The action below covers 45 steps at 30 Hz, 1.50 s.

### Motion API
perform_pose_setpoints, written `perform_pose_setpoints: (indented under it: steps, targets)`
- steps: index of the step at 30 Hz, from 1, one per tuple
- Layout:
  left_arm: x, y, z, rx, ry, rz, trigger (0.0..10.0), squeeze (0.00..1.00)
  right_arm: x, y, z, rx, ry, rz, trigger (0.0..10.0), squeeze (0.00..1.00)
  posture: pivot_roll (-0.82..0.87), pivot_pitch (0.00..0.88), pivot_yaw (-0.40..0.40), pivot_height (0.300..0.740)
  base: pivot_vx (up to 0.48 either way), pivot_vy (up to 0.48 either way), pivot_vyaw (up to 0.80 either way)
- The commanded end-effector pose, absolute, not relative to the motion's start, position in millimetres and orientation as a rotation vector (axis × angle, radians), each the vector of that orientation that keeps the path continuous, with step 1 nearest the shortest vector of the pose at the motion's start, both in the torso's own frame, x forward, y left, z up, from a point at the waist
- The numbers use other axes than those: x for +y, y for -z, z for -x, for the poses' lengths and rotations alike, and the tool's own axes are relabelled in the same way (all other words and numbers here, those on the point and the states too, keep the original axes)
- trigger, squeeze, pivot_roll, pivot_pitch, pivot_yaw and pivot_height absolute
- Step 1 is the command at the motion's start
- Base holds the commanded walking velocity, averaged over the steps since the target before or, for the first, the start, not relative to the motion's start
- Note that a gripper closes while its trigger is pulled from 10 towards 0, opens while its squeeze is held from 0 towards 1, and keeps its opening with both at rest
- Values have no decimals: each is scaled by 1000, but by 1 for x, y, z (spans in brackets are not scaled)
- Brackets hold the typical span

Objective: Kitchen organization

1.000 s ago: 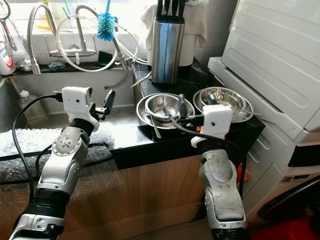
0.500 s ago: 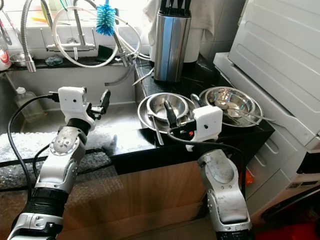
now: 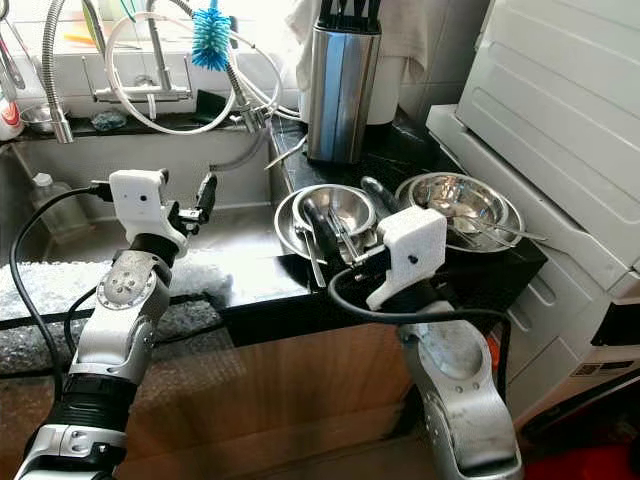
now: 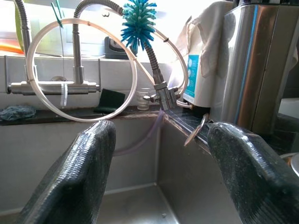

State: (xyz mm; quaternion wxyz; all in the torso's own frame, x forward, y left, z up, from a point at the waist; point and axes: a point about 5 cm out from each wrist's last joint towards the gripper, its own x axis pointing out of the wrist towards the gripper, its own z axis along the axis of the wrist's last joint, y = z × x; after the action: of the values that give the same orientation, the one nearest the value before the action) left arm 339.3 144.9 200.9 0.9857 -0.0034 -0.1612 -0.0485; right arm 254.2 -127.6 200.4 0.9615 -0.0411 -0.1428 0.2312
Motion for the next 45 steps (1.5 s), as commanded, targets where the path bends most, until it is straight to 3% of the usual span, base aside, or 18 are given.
perform_pose_setpoints:
  steps: [1,12,24,39,45]
  targets:
    - [141,-209,-338,-364,116,23,10000,0,-138,-205,-249,-301,-401,114,10000,0,-126,16,-54,740,0,0,0]
    - [136,-205,-340,-349,130,36,10000,0,-148,-201,-236,-298,-250,123,10000,0,-139,20,-50,740,0,0,0]
    - [135,-205,-339,-350,131,46,10000,0,-162,-166,-231,-170,-241,91,10000,0,-134,17,-55,740,0,0,0]
    - [136,-213,-338,-397,116,75,10000,0,-149,-180,-233,-236,-410,54,10000,0,-137,13,-57,740,0,0,0]
    - [136,-211,-338,-389,116,75,10000,0,-148,-169,-231,-176,-456,27,10000,0,-130,13,-61,740,0,0,0]
